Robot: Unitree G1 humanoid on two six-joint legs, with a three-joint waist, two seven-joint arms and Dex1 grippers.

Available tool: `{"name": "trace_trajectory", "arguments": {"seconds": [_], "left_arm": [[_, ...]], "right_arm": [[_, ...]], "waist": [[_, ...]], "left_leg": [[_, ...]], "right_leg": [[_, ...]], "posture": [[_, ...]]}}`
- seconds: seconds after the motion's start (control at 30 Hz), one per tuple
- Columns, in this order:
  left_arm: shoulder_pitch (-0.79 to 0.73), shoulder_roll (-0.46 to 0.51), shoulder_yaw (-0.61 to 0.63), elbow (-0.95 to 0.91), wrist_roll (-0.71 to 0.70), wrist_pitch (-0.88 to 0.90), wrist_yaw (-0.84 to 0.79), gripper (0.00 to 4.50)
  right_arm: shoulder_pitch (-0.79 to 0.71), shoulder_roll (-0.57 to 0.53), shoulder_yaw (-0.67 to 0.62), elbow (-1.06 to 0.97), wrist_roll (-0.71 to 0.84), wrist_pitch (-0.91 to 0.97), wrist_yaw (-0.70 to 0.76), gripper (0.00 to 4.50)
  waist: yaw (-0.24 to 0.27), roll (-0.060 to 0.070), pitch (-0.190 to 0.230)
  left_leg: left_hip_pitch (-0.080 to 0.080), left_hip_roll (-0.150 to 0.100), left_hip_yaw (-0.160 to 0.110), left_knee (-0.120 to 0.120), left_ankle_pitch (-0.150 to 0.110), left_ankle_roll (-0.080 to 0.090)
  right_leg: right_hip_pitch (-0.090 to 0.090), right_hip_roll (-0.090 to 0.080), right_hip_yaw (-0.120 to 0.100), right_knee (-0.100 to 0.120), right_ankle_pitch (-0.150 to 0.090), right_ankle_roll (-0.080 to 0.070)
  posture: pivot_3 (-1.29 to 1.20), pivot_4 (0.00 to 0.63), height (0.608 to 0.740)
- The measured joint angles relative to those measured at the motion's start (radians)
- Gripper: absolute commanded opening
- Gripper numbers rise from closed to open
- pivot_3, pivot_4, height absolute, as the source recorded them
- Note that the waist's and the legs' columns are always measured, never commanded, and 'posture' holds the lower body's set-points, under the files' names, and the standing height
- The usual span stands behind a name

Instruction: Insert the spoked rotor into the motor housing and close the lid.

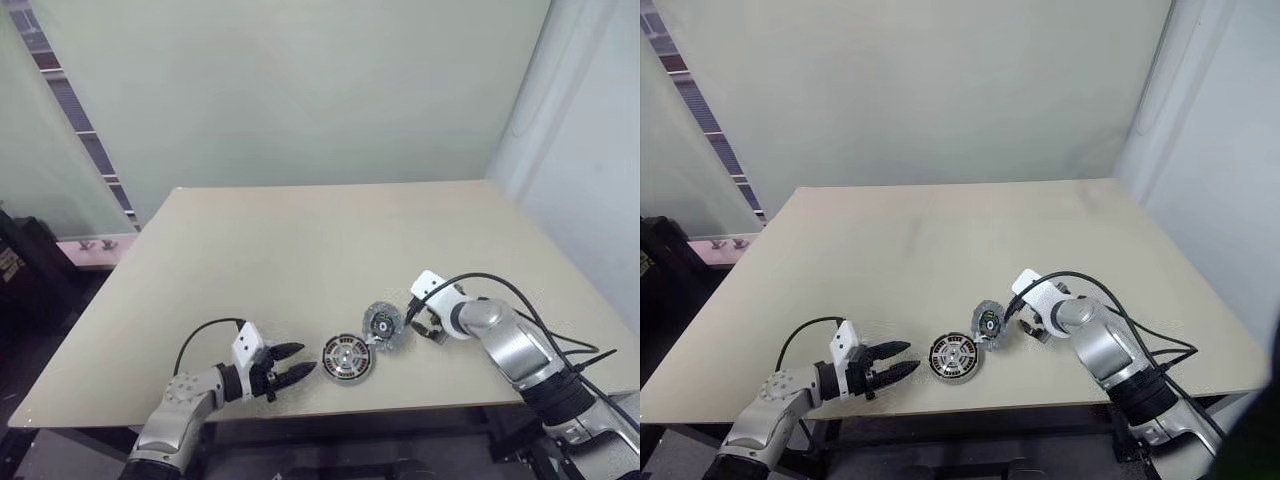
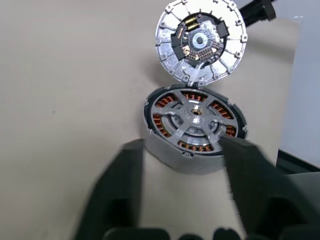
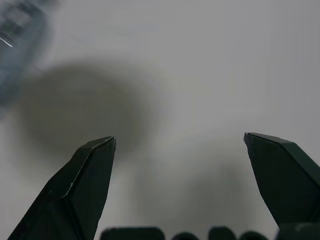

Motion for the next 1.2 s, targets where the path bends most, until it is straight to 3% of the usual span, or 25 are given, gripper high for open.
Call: {"name": "trace_trajectory", "arguments": {"seconds": [0.1, 0.13, 0.4, 0.83, 1.2], "left_arm": [[-0.001, 0.000, 0.000, -0.001, 0.000, 0.003, -0.004, 0.20], [-0.001, 0.000, 0.000, -0.001, 0.000, 0.003, -0.005, 0.02], [-0.001, 0.001, 0.000, -0.002, 0.000, 0.010, -0.011, 0.02], [-0.002, 0.010, 0.005, -0.017, 0.000, 0.020, -0.013, 0.02], [-0.007, 0.015, 0.005, -0.019, 0.000, 0.020, -0.015, 0.02]], "right_arm": [[0.022, 0.056, -0.010, -0.039, 0.034, 0.015, 0.006, 4.50], [0.026, 0.075, -0.011, -0.054, 0.045, 0.023, 0.008, 4.50], [0.062, 0.171, -0.012, -0.145, 0.083, 0.075, 0.000, 4.50], [0.102, 0.247, 0.030, -0.077, 0.100, -0.001, -0.020, 4.50], [0.042, 0.145, -0.022, 0.037, 0.223, -0.214, 0.283, 4.50]], "waist": [[0.000, 0.000, 0.000], [0.000, 0.000, 0.000], [0.000, 0.000, 0.000], [0.000, 0.000, 0.000], [0.000, 0.000, 0.000]], "left_leg": [[0.000, 0.000, -0.001, 0.000, 0.000, 0.000], [0.000, 0.000, -0.001, 0.000, 0.000, 0.000], [0.001, 0.001, -0.001, 0.000, 0.000, 0.000], [0.001, 0.001, -0.001, 0.000, 0.000, 0.000], [0.001, 0.000, -0.001, 0.000, 0.000, 0.000]], "right_leg": [[0.000, 0.000, 0.000, 0.000, 0.000, 0.000], [0.000, 0.000, 0.000, 0.000, 0.000, 0.000], [0.000, 0.001, 0.000, 0.000, 0.000, 0.000], [0.000, 0.000, 0.000, 0.000, 0.000, 0.000], [0.001, 0.001, 0.000, 0.000, 0.000, 0.000]], "posture": [[0.00, 0.000, 0.740], [0.00, 0.000, 0.740], [0.00, 0.000, 0.740], [0.00, 0.000, 0.740], [0.00, 0.000, 0.740]]}}
